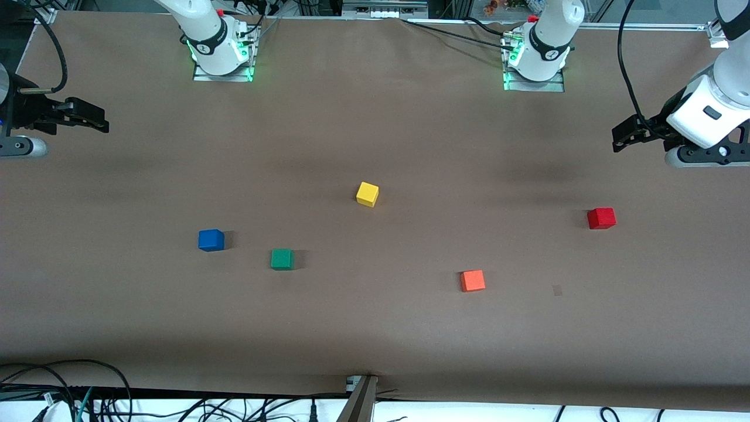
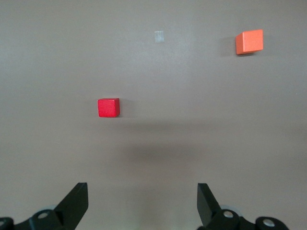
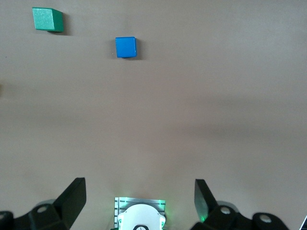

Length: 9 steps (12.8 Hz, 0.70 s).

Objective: Pass red block to right arm, stack on blue

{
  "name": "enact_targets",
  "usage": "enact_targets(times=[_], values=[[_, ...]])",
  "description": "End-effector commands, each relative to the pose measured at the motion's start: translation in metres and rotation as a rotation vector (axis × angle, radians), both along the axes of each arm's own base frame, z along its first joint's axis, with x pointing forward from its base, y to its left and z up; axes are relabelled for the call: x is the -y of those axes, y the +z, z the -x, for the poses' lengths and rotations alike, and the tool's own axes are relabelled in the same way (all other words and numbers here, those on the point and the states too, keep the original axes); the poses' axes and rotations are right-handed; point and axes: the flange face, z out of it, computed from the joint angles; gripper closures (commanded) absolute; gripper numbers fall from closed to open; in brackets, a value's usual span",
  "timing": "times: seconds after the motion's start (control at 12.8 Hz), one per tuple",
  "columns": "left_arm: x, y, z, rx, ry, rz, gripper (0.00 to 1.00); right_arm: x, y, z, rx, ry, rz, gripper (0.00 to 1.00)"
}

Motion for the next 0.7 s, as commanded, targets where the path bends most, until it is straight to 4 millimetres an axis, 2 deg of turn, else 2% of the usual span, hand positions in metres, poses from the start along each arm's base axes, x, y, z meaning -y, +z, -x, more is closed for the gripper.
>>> enact_targets(times=[0.0,0.16,0.39,0.62], values=[[0.000,0.003,0.002,-0.054,0.002,-0.001,0.00,0.000,0.004,-0.001,0.007,-0.011,-0.001,0.00],[-0.002,0.005,0.001,-0.053,0.005,-0.004,0.00,0.000,0.004,-0.001,0.007,-0.011,-0.001,0.00],[-0.005,0.004,-0.016,-0.062,0.012,-0.007,0.00,0.000,0.004,-0.001,0.007,-0.011,-0.001,0.00],[-0.020,0.003,-0.023,-0.078,0.029,-0.006,0.00,0.000,0.004,-0.001,0.007,-0.011,-0.001,0.00]])
